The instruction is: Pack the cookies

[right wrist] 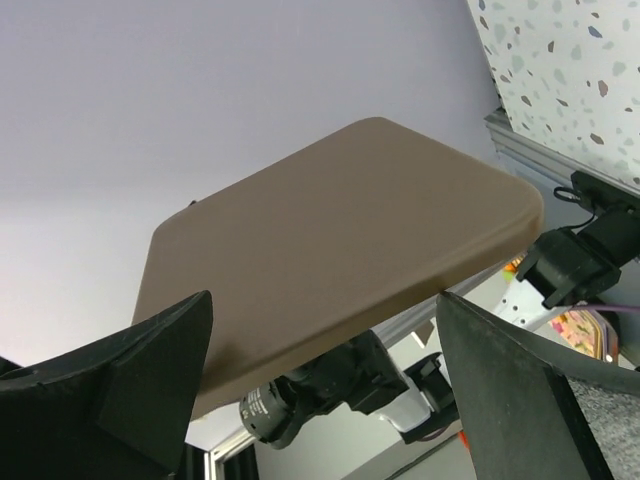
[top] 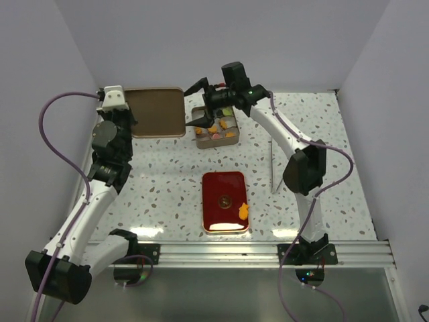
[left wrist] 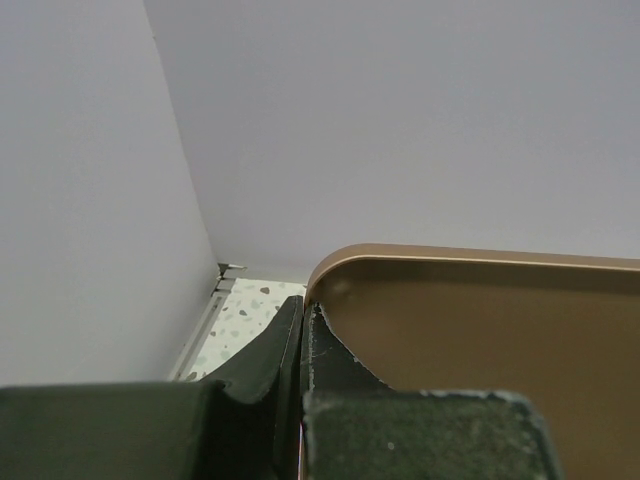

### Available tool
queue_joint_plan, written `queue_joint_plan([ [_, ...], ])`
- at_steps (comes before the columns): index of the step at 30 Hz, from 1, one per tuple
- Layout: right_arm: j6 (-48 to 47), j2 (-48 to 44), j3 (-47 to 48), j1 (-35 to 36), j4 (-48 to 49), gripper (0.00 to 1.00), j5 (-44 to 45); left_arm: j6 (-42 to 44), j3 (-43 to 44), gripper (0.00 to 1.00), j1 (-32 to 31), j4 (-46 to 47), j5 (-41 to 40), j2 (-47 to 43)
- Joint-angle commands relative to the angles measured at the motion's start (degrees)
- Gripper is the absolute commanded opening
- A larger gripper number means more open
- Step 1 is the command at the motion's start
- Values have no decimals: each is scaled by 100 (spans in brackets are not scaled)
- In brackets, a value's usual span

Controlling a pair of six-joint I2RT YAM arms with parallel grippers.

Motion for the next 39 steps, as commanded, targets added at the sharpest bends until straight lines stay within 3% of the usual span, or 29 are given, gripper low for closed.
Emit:
queue_joint_plan([
  [1,2,37,168,88,18,95,-345,124,294,0,-92,652,-188,16],
  [3,125,28,54,123,167,92,-345,133,312,0,-118,669,-188,51],
  [6,405,11,-104,167,615,75,-371,115,356,0,-171,678,-171,77],
  [7,476,11,-131,167,816,65,-363,115,356,0,-189,669,-180,86],
  [9,722,37,-149,176,1019,56,-345,150,339,0,-198,669,-180,86],
  [18,1470,309,212,211,1741,38,-222,-25,224,0,-277,652,-30,-10],
  [20,1584,310,177,220,1960,32,-152,-51,189,0,-294,599,22,-54],
  [21,1715,310,116,220,2057,22,-108,-78,172,0,-312,590,49,-72],
  [25,2076,266,-69,229,2671,4,216,-139,14,1,-312,415,286,-326],
  [28,2305,266,-157,220,2971,0,419,-131,4,9,-321,116,654,-450],
  [39,2516,248,-131,-61,3288,0,1025,36,145,40,-321,-1211,1147,-652],
])
